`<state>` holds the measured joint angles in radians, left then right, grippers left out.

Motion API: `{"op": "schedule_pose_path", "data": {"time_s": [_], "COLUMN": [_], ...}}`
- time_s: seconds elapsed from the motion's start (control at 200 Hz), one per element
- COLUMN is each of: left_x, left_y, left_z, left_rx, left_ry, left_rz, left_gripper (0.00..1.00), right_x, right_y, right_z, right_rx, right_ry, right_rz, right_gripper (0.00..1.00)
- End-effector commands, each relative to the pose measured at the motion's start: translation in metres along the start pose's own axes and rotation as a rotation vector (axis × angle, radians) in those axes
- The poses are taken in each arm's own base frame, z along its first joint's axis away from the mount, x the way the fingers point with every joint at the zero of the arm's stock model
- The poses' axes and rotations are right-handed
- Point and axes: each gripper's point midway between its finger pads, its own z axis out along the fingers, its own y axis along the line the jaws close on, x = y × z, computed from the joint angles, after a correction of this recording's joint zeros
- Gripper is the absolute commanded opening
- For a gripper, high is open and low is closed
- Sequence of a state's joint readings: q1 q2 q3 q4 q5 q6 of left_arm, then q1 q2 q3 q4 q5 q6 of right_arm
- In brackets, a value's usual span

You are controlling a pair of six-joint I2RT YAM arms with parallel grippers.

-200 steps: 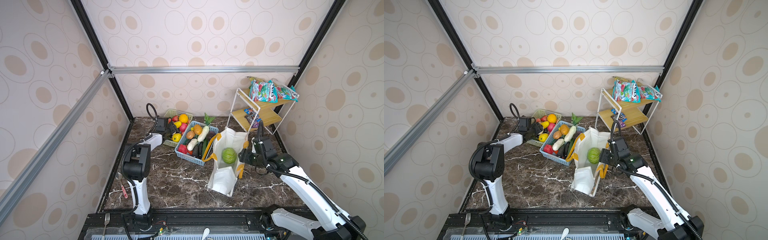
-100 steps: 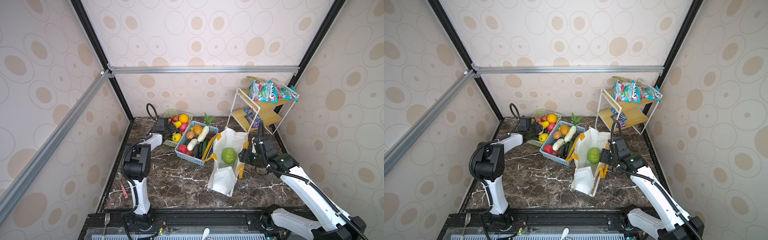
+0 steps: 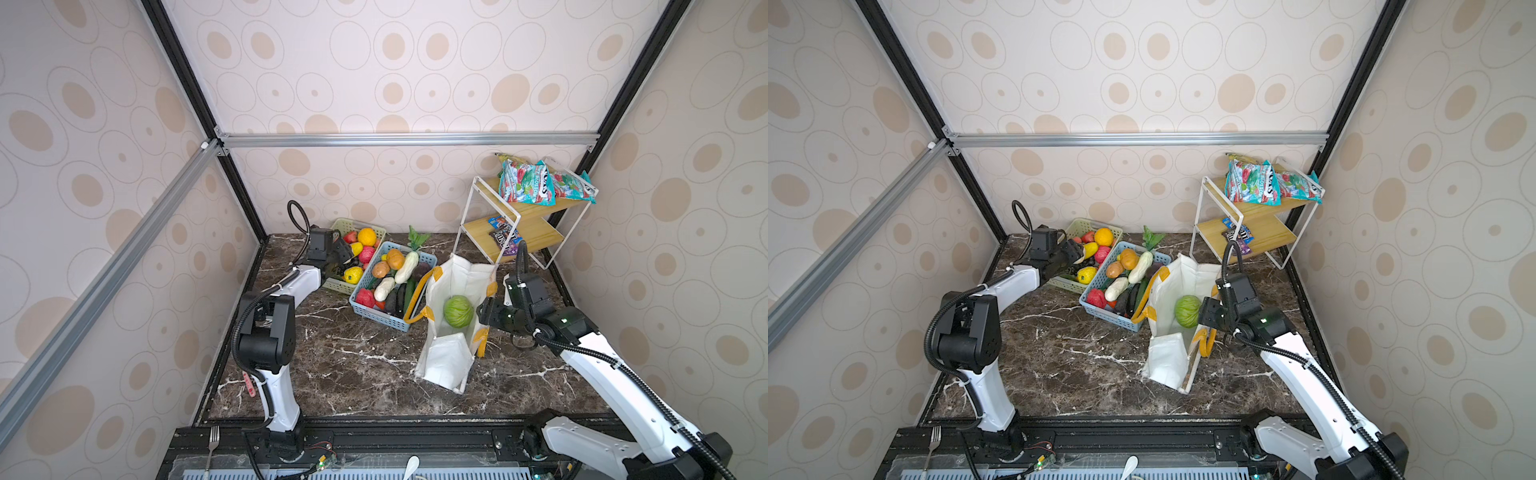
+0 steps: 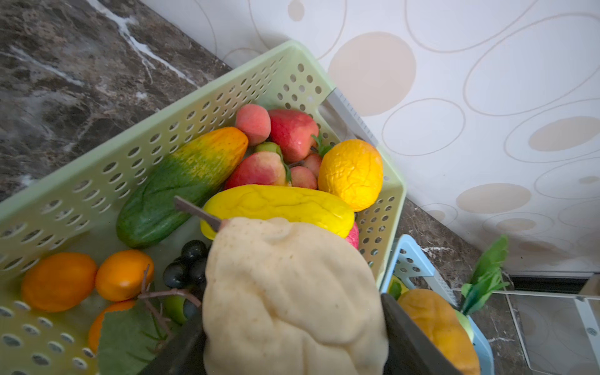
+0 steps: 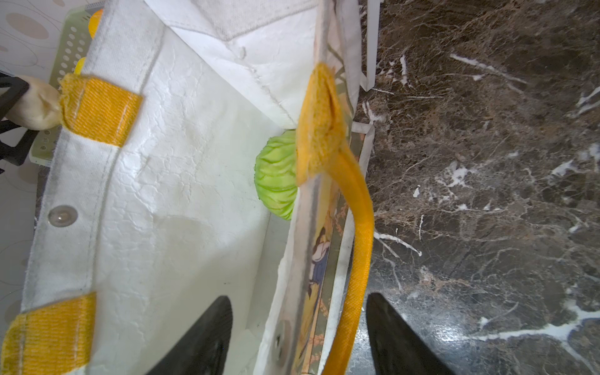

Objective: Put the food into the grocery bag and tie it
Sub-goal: 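Close the left gripper on the cream bun and lift it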

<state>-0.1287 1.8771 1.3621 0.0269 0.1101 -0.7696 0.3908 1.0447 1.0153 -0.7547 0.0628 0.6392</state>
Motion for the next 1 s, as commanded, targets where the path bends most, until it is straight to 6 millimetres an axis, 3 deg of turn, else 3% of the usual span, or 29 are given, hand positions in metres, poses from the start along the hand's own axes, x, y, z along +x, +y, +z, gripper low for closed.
{"op": "schedule_pose_path", "data": {"time_s": [0.0,0.345,0.99], "left_x": [-0.014,-0.021,0.004], "left_y": [-0.011,-0.049,-0.155], "left_z": [-0.019,-0.053,-0.126], "left_rx": [0.032,0.128,0.344], "left_ry": [-0.029,-0.044,-0.042], "left_rz": [0.014,0.054,0.187], "left_gripper": [0.59,0.59,0.59], "right_x": [0.000,0.002,0.006], "right_y": [-0.003,-0.004,-0.003], "right_z": [0.000,0.000,0.001], "right_rx": [0.006,0.003,-0.012], "right_ry": [-0.009,-0.004,0.009], "right_rz": [0.010,0.005,0.008], "right_gripper": [0.68,0.69,0.69]}}
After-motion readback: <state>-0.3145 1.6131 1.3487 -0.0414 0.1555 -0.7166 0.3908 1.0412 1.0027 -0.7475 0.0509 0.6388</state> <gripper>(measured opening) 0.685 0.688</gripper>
